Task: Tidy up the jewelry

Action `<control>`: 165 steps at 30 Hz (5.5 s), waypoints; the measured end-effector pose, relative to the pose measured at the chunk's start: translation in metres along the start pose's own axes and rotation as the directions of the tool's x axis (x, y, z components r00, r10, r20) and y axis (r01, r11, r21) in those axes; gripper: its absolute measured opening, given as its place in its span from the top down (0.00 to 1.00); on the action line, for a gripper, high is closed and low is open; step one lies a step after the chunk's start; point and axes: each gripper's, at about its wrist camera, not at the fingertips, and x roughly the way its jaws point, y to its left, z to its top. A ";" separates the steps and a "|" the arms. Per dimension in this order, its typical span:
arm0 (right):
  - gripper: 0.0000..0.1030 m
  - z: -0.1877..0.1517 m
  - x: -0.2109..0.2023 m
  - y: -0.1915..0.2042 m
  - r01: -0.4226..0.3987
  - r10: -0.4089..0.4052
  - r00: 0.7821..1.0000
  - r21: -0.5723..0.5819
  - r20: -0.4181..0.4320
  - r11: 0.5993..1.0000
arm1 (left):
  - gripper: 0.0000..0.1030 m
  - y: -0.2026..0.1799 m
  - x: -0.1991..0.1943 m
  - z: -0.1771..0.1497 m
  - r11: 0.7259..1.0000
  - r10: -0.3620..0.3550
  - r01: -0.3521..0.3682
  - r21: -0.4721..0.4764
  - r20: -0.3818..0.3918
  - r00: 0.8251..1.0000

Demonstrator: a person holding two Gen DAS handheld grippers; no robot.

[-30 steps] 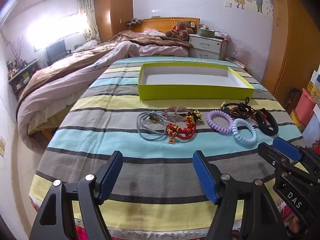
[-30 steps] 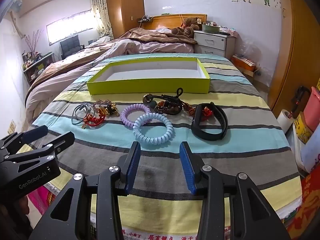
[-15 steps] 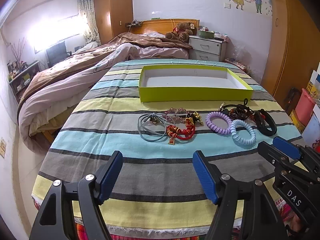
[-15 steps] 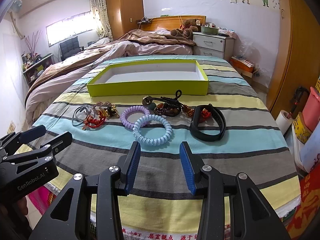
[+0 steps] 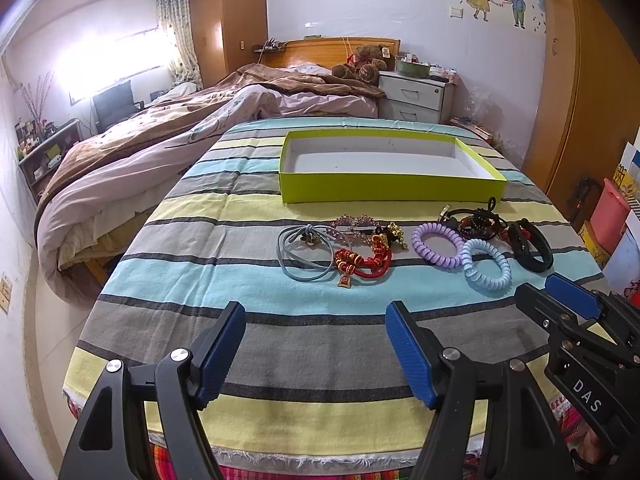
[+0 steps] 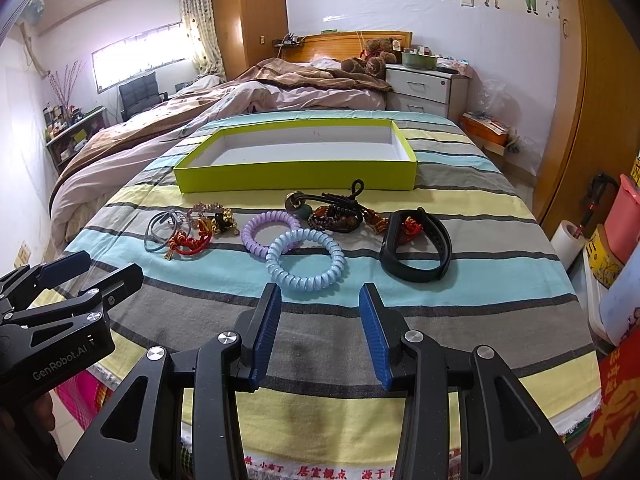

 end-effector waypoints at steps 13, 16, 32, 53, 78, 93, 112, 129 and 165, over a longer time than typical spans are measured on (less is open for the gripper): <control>0.60 0.000 0.000 0.000 -0.001 0.001 1.000 0.000 0.002 1.000 | 0.30 0.000 -0.002 0.000 1.000 0.000 0.000 0.002 -0.001 1.000; 0.60 0.000 0.000 0.000 0.000 0.000 1.000 -0.001 0.003 1.000 | 0.30 0.000 -0.002 -0.001 1.000 0.000 0.000 0.003 0.000 1.000; 0.60 0.000 -0.001 0.000 -0.001 0.001 1.000 -0.002 0.004 1.000 | 0.30 -0.001 -0.004 -0.002 1.000 0.002 -0.002 0.004 0.006 1.000; 0.60 0.002 -0.001 0.000 -0.009 0.009 1.000 -0.002 0.002 1.000 | 0.30 0.002 -0.003 0.000 1.000 -0.008 0.008 0.004 0.005 1.000; 0.60 0.034 0.059 -0.011 -0.057 0.050 0.991 -0.050 -0.127 0.997 | 0.30 0.065 0.038 0.024 0.987 -0.127 0.116 -0.110 -0.099 0.987; 0.91 0.034 0.057 -0.022 -0.052 0.049 0.994 -0.023 -0.101 0.998 | 0.32 0.064 0.063 0.042 0.986 -0.140 0.126 -0.105 -0.135 0.981; 0.91 0.049 0.051 -0.019 -0.091 0.090 0.994 -0.006 -0.069 0.996 | 0.33 0.038 0.098 0.060 0.993 -0.112 0.115 0.013 -0.164 0.980; 0.91 0.053 0.053 -0.018 -0.102 0.101 0.992 -0.006 -0.069 0.995 | 0.63 0.038 0.109 0.073 0.988 -0.152 0.145 -0.060 -0.143 0.978; 0.91 0.069 0.034 -0.019 -0.088 0.088 0.996 -0.001 0.008 0.996 | 0.83 0.051 0.065 0.086 0.977 -0.205 0.201 -0.076 -0.047 0.978</control>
